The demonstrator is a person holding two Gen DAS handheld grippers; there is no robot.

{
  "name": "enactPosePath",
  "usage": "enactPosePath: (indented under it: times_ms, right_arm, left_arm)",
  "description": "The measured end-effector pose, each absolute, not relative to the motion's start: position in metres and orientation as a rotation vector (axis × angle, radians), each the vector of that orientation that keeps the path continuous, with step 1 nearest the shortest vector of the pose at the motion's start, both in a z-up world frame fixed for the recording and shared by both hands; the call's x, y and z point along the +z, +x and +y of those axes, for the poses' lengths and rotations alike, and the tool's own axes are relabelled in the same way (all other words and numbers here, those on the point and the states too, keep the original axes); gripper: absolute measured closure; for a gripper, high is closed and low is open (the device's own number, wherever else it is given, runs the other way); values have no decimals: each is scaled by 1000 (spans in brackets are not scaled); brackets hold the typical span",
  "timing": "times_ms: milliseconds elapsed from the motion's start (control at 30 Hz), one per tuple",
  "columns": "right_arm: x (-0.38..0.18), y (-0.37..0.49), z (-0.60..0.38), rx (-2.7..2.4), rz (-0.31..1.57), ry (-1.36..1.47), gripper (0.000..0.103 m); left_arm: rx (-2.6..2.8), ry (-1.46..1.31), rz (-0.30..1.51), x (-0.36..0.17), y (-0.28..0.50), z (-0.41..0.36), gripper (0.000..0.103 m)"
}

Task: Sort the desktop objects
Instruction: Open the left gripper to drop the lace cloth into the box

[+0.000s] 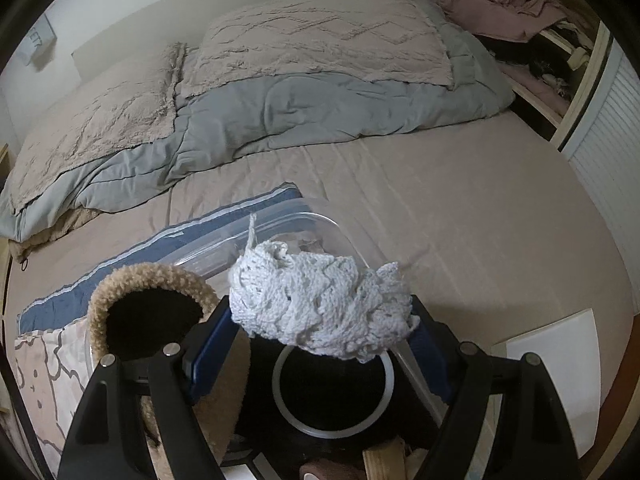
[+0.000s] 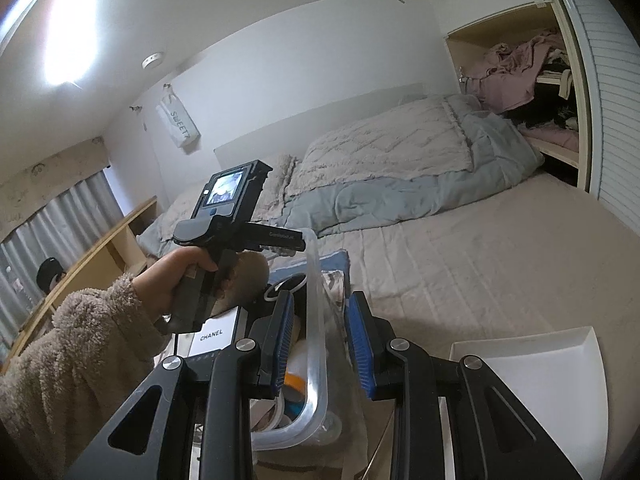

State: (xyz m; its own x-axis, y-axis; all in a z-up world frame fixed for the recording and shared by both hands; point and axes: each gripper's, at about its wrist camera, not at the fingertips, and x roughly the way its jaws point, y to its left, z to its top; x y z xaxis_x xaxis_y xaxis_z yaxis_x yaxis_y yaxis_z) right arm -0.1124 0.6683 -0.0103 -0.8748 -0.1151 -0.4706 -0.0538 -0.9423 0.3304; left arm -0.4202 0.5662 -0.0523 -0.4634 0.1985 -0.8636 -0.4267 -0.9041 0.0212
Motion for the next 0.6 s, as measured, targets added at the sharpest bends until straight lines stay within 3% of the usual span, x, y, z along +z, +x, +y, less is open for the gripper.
enactPosePath:
  times_ms: [167, 233, 300, 600]
  right_arm:
    - [-13, -114, 666, -2955, -511, 783, 74]
    - [-15, -115, 665, -2949, -501, 790, 74]
    - [-16, -115, 663, -2947, -492, 794, 74]
    - [-16, -117, 666, -2941, -498, 803, 74]
  left_arm:
    - [2390, -1372, 272, -51, -421, 562, 17]
    - [2408, -1357, 241, -48, -421, 560, 4]
    - [2423, -1346, 222, -45, -420, 559, 1]
    - [2429, -1327, 265, -42, -417, 558, 1]
